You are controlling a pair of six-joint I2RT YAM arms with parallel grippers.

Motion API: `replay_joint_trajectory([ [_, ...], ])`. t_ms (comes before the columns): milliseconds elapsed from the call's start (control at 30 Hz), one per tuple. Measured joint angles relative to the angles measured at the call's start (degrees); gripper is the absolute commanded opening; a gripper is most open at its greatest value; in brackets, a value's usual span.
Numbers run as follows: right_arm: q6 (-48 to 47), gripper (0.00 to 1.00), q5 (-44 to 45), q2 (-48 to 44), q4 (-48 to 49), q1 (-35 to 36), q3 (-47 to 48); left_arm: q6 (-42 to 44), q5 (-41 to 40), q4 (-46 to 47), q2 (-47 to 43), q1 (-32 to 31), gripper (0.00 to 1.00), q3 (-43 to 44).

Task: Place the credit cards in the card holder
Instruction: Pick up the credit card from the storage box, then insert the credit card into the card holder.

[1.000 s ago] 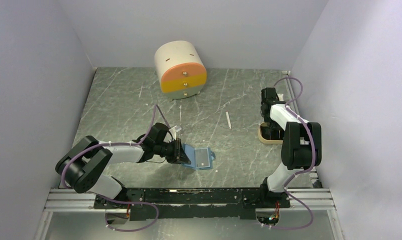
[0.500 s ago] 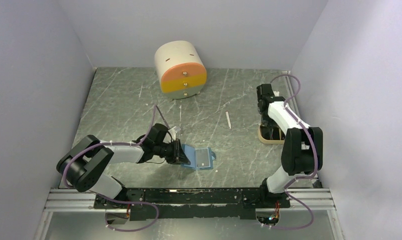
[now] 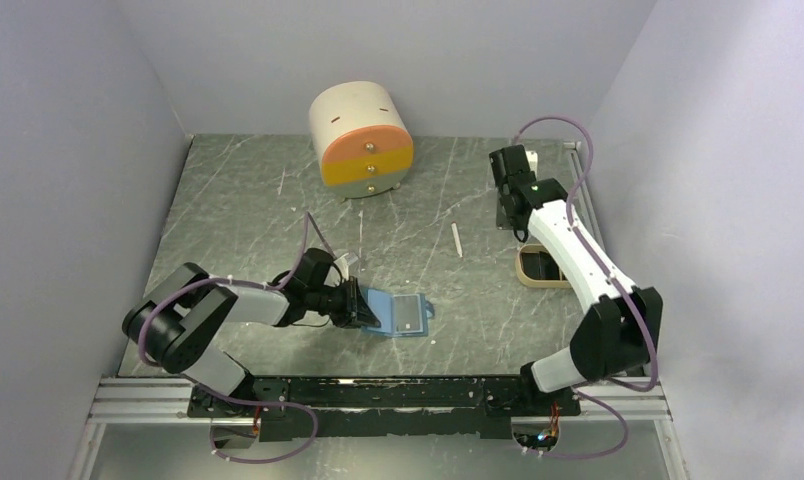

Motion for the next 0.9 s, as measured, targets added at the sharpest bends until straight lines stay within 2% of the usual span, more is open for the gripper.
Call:
replay_joint_trajectory([
  [133, 1.6, 0.0, -3.37, -5.51, 2.78, 5.14, -0.5, -1.84, 0.42, 2.36, 2.14, 0.0, 0.16, 0.04],
  [333, 3.98, 0.0, -10.6, -12.72, 10.75, 9.99, -5.46, -2.58, 0.07, 2.16, 2.19, -0.02, 0.22, 0.07],
  [667, 14.34, 0.0, -26.84, -19.43, 28.96, 19.58, -26.64, -2.51, -2.91, -1.53, -0.31, -0.02, 0.27, 0.07],
  [900, 22.05, 0.0, -34.4, -20.52, 43.08, 22.86, -37.09, -2.36, -5.01, -4.76, -2.69, 0.0, 0.3, 0.07],
])
